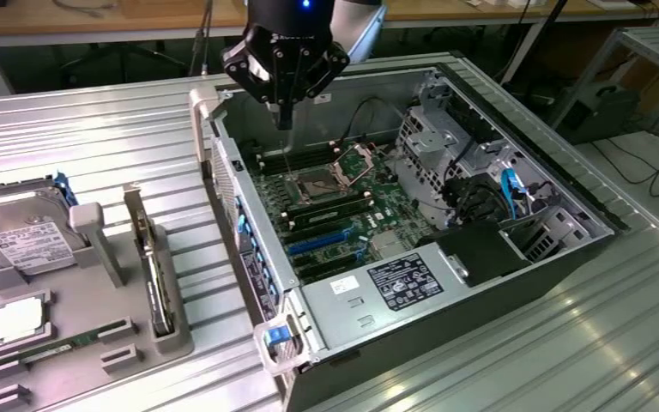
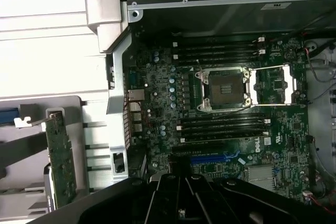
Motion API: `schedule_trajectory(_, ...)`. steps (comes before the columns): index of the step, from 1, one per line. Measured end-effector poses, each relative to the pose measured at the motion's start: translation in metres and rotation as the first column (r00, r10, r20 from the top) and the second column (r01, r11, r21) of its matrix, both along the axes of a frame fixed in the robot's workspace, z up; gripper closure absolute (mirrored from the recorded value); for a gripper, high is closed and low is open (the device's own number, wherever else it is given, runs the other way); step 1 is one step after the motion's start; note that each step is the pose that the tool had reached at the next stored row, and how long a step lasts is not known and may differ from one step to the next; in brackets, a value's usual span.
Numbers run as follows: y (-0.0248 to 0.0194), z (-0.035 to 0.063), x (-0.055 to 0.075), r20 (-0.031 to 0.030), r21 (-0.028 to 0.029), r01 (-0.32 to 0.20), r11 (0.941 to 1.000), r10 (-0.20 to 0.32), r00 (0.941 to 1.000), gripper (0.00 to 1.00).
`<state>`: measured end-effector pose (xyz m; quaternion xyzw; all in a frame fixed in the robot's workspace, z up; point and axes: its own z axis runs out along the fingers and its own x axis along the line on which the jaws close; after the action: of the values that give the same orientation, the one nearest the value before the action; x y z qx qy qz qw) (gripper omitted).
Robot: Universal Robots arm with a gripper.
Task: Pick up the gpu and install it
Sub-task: 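Reach for the gpu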
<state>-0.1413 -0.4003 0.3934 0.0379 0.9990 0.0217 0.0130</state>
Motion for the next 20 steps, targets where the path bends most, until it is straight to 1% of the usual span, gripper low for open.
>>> schedule_trajectory(12,-0.0021,-0.0001,-0.020,0.0001,0.0001,0.000,1.0000,0.000,1.0000,0.89)
schedule_trajectory(15,-0.0030,0.0000,-0.027,0.0001,0.0001,0.000,1.0000,0.000,1.0000,0.89)
schedule_trajectory(20,-0.0044,-0.0001,-0.033,0.0001,0.0001,0.000,1.0000,0.000,1.0000,0.89)
